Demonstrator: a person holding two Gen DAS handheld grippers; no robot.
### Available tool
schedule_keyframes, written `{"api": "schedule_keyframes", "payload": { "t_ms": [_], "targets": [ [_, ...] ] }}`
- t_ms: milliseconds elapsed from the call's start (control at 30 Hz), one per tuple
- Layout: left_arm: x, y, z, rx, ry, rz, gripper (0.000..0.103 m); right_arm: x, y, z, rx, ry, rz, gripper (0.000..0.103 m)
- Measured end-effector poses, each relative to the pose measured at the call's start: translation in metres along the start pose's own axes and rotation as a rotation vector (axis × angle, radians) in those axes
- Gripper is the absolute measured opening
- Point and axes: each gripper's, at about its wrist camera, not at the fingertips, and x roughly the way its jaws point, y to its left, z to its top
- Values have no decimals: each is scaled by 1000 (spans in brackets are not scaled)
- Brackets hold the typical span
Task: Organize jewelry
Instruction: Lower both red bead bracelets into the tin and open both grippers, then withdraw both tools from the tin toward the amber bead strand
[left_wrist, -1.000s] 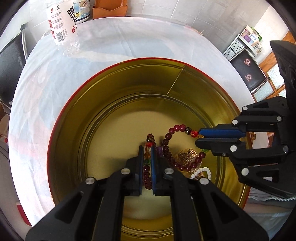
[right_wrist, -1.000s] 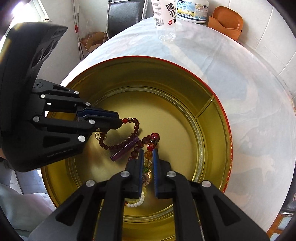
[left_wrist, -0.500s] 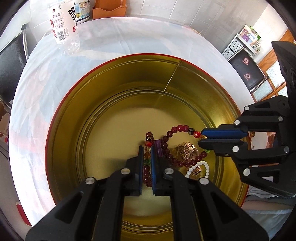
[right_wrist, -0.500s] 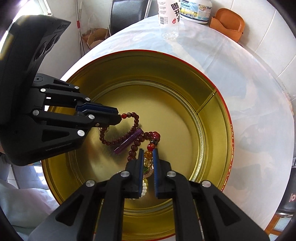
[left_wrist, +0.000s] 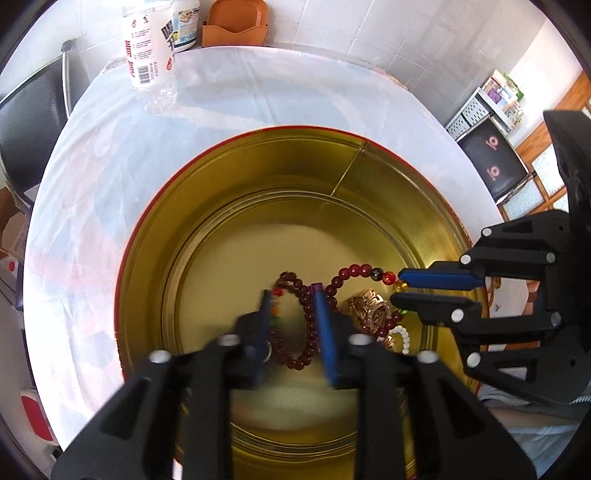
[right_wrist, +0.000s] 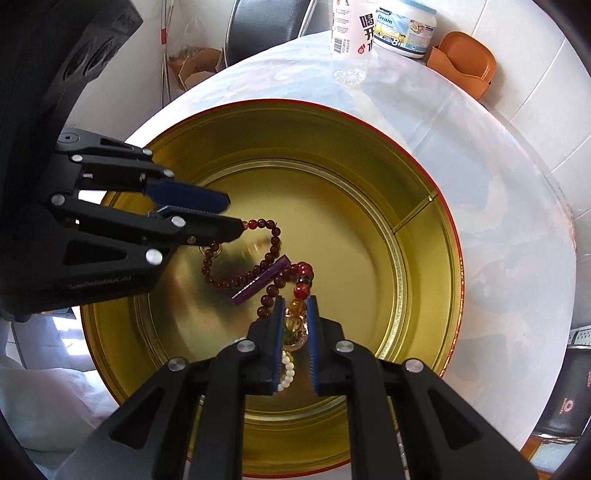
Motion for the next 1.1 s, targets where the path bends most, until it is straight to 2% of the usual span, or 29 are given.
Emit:
{"api": "schedule_keyframes", "payload": {
  "t_ms": [33,67,133,233,500,633,767,867,1033,1100],
  "targets": [
    [-6,1,1,-12,-22,7,72,-3,2,0,-7,-16,-12,54],
    [-12,2,2,-12,-52,13,72,-7,3,0,-13,-44,-29,69],
    [-22,3,4,-2,-88,44,72,-16,4,-3,-20,-92,-53,71],
    [-33,5,5,-3,-122,73,72,-21,4,-6,-12,-104,-65,78],
    [-35,-12,2,10,-129,24,72,-38,-13,-31,60,-134,-100,91],
    [-33,-47,5,68,-121,13,72,-58,-46,-56,136,-153,-137,91],
    [-31,-92,8,107,-132,-60,72,-76,-90,-95,245,-179,-169,92],
    [-25,-132,11,145,-136,-80,72,-87,-122,-126,307,-199,-181,92],
    [-6,-195,10,167,-132,-86,72,-92,-168,-173,349,-195,-170,92],
    [4,-215,7,166,-114,-125,72,-91,-183,-188,355,-189,-163,92]
  ]
}}
